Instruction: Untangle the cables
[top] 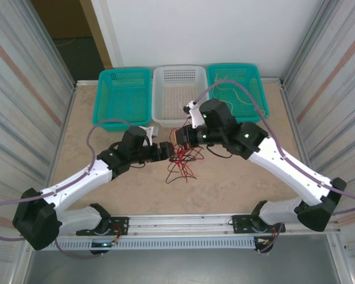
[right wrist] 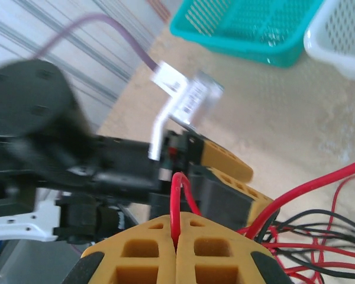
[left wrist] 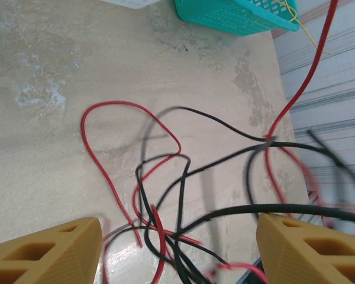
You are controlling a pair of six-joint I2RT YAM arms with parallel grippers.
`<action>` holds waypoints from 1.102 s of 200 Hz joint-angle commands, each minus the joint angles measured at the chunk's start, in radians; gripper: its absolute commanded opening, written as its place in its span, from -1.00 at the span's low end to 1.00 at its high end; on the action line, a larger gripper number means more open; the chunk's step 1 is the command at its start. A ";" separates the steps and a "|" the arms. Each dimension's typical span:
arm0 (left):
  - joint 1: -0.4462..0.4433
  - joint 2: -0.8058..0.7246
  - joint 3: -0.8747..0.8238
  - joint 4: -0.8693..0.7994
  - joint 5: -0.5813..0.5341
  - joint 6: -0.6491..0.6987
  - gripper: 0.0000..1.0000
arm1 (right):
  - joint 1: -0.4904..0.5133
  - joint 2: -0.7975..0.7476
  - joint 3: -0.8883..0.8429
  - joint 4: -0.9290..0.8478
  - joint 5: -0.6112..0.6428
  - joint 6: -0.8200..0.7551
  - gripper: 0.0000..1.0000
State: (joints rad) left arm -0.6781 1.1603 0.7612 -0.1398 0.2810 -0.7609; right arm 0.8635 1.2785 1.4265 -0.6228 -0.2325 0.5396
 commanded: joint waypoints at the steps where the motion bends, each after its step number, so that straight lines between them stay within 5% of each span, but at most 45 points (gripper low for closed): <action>1: -0.008 0.006 -0.004 0.012 0.015 -0.004 0.39 | -0.017 -0.070 0.079 -0.005 -0.003 -0.043 -1.00; 45: -0.013 -0.041 -0.040 -0.021 -0.010 -0.009 0.35 | -0.117 -0.131 0.078 0.005 -0.051 -0.022 -1.00; 107: -0.013 -0.256 0.015 0.019 -0.013 0.037 0.81 | -0.166 -0.116 -0.048 0.058 -0.129 0.023 -1.00; 195: -0.020 -0.122 0.163 0.177 0.156 0.163 0.48 | -0.157 -0.047 -0.072 0.078 -0.210 0.022 -1.00; 220: -0.027 -0.076 0.195 0.143 0.118 0.207 0.22 | -0.154 -0.041 -0.073 0.085 -0.217 0.023 -1.00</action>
State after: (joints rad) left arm -0.6964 1.0592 0.9035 -0.0242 0.3828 -0.6212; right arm 0.7021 1.2354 1.3556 -0.5751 -0.4156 0.5488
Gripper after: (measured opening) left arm 0.669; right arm 0.061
